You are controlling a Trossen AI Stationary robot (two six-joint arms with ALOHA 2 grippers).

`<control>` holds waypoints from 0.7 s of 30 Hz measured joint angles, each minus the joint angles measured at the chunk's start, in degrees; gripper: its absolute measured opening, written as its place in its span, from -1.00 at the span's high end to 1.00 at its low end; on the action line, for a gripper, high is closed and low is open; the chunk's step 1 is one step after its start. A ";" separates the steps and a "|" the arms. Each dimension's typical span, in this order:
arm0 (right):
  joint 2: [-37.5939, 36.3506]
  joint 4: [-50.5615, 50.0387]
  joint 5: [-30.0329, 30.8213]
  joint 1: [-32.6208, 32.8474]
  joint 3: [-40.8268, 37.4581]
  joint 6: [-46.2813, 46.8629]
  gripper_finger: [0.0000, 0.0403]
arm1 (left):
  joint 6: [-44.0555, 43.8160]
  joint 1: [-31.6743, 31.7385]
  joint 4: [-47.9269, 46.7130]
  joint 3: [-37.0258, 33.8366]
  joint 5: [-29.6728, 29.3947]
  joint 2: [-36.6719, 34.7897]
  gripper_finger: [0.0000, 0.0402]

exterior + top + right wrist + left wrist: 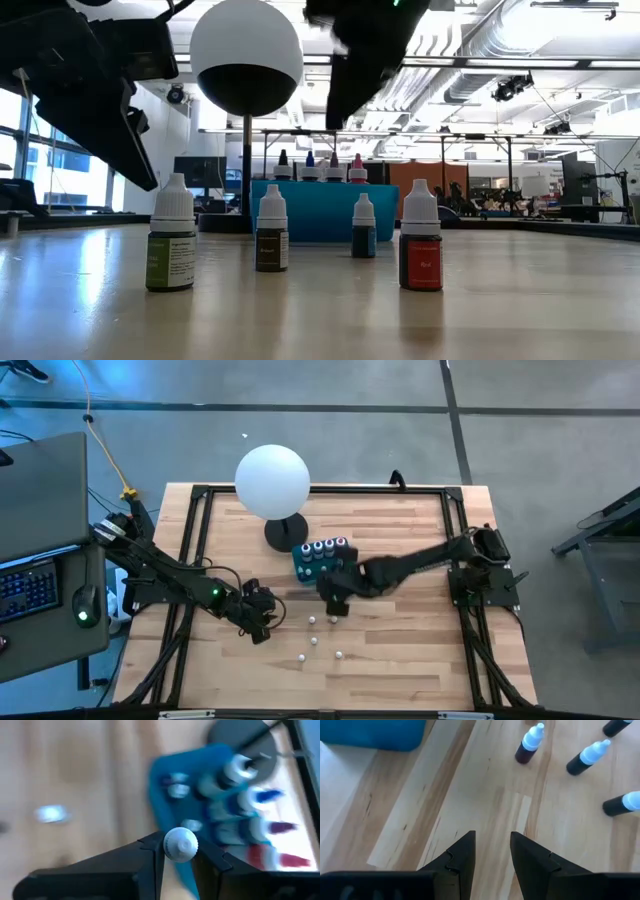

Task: Pick & Place food coloring
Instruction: Put the black food coloring bottle into the bin

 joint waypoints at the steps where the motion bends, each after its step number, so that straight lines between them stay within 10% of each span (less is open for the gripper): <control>1: 0.09 0.22 -0.42 -1.53 -0.54 0.22 0.64 | 0.00 0.00 0.02 0.00 0.08 0.31 0.41; 21: 0.37 15.60 -16.10 -15.60 -18.79 -0.03 0.55 | -0.02 -0.02 4.43 0.02 0.46 4.56 0.41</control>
